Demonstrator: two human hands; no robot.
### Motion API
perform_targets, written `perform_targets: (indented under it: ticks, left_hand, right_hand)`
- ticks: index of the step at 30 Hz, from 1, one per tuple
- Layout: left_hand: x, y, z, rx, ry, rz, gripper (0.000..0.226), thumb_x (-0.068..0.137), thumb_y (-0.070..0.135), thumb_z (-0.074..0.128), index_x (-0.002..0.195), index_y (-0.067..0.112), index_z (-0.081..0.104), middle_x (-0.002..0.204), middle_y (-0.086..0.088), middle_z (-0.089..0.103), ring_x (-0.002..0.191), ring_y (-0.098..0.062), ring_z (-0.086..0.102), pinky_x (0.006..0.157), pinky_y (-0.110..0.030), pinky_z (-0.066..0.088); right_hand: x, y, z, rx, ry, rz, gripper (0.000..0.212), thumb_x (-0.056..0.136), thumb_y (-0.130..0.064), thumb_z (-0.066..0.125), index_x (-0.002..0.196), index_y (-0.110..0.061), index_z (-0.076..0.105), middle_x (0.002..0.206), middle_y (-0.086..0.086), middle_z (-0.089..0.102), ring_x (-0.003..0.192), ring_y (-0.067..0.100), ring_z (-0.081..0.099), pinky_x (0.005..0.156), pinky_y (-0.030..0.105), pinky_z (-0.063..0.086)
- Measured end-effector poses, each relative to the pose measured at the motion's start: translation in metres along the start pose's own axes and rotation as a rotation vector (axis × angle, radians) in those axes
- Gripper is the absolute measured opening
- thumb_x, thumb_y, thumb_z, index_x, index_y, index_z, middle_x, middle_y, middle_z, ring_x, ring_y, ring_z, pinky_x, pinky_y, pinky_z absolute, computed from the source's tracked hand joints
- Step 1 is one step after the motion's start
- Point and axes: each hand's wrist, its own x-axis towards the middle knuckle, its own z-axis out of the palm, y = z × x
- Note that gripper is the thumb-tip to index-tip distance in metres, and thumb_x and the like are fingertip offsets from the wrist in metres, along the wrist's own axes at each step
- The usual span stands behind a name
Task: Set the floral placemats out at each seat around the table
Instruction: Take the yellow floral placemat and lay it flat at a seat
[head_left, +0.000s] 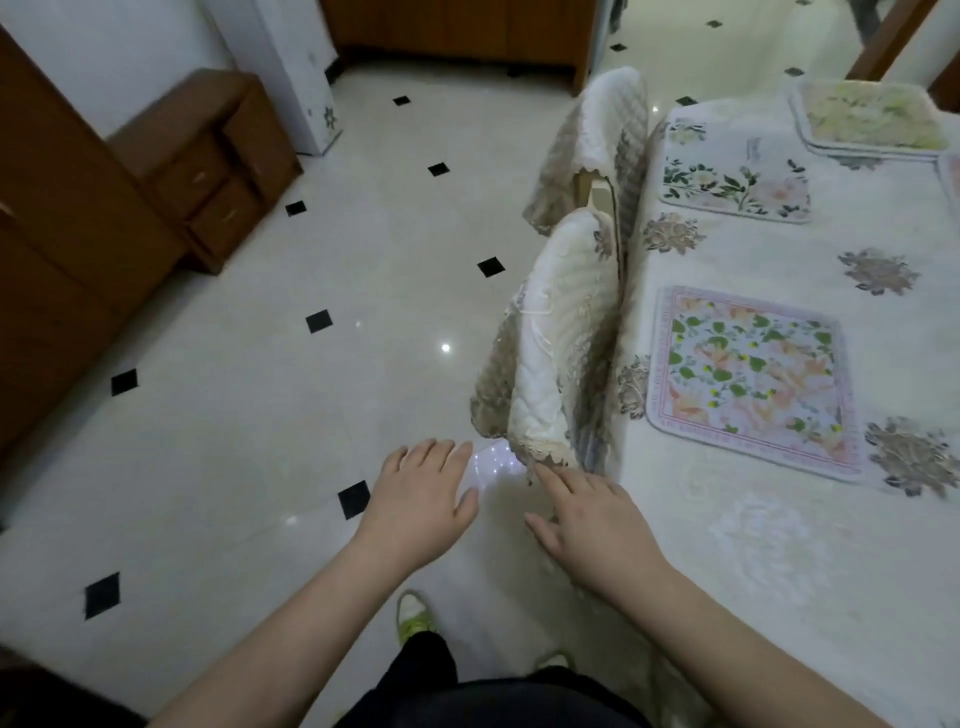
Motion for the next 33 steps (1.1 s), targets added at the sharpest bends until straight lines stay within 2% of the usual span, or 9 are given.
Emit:
perform_targets:
  ticks: [5,8,12,15,18,22,26,30,33]
  left_hand:
    - [-0.005,-0.069,0.01,-0.017,-0.045,-0.053,0.062,0.101,0.051,0.029,0.157,0.023,0.024,0.16,0.002,0.031,0.149,-0.019,0.024,0.12,-0.041,0.014]
    - [-0.01,-0.109,0.006,-0.029,-0.012,-0.059,0.062,0.101,0.052,0.029,0.157,0.024,0.024,0.162,0.002,0.03,0.15,-0.02,0.022,0.12,-0.042,0.012]
    - [-0.016,-0.16,-0.006,-0.039,0.037,-0.074,0.062,0.101,0.053,0.026,0.157,0.025,0.024,0.163,0.003,0.028,0.152,-0.019,0.018,0.122,-0.042,0.009]
    - [-0.018,-0.197,-0.017,-0.044,0.058,-0.093,0.063,0.101,0.054,0.021,0.158,0.027,0.021,0.164,0.003,0.023,0.153,-0.02,0.013,0.122,-0.041,0.006]
    - [-0.016,-0.225,-0.029,-0.042,0.084,-0.106,0.069,0.096,0.057,0.011,0.157,0.027,0.025,0.164,0.001,0.026,0.153,-0.025,0.015,0.122,-0.042,0.011]
    - [-0.01,-0.249,-0.043,-0.029,0.135,-0.109,0.08,0.089,0.059,-0.002,0.157,0.028,0.027,0.164,0.002,0.025,0.153,-0.022,0.016,0.121,-0.043,0.013]
    - [0.01,-0.265,-0.049,-0.052,0.159,-0.126,0.065,0.1,0.059,0.013,0.158,0.031,0.018,0.167,0.004,0.014,0.154,-0.019,0.006,0.122,-0.041,0.005]
    - [0.029,-0.279,-0.058,-0.069,0.176,-0.138,0.065,0.1,0.059,0.018,0.159,0.031,0.014,0.168,0.005,0.008,0.154,-0.019,0.0,0.122,-0.038,0.001]
    - [0.05,-0.285,-0.064,-0.08,0.169,-0.128,0.067,0.099,0.06,0.019,0.159,0.03,0.011,0.168,0.003,0.006,0.154,-0.022,-0.002,0.122,-0.038,0.003]
  right_hand:
    - [0.033,-0.061,-0.002,-0.051,0.021,-0.052,0.062,0.098,-0.055,0.04,0.15,-0.021,0.035,0.145,0.0,0.048,0.131,0.022,0.048,0.107,0.035,0.033]
    - [0.058,-0.102,-0.007,-0.051,0.097,-0.052,0.058,0.095,-0.049,0.052,0.143,-0.016,0.048,0.139,0.006,0.056,0.125,0.027,0.055,0.103,0.038,0.041]
    - [0.093,-0.151,-0.009,-0.095,0.107,-0.094,0.063,0.098,-0.05,0.046,0.151,-0.017,0.037,0.154,0.01,0.04,0.141,0.027,0.04,0.117,0.041,0.029]
    - [0.117,-0.184,-0.014,-0.092,0.165,-0.093,0.061,0.096,-0.049,0.053,0.147,-0.015,0.046,0.149,0.013,0.047,0.137,0.03,0.046,0.113,0.045,0.035]
    - [0.14,-0.208,-0.018,-0.09,0.178,-0.092,0.063,0.1,-0.055,0.037,0.153,-0.02,0.034,0.157,0.01,0.036,0.144,0.028,0.035,0.118,0.043,0.025]
    - [0.162,-0.224,-0.027,-0.11,0.21,-0.072,0.063,0.101,-0.055,0.033,0.154,-0.021,0.031,0.159,0.01,0.032,0.146,0.028,0.031,0.12,0.043,0.022]
    - [0.179,-0.22,-0.04,-0.16,0.202,-0.034,0.063,0.101,-0.055,0.033,0.155,-0.022,0.029,0.159,0.01,0.031,0.147,0.027,0.029,0.12,0.042,0.02]
    - [0.198,-0.211,-0.055,-0.199,0.254,0.003,0.06,0.099,-0.051,0.044,0.148,-0.016,0.044,0.15,0.014,0.045,0.138,0.031,0.044,0.114,0.045,0.031]
    - [0.217,-0.202,-0.065,-0.178,0.278,0.035,0.066,0.095,-0.053,0.028,0.143,-0.013,0.051,0.144,0.017,0.053,0.13,0.034,0.052,0.11,0.047,0.038]
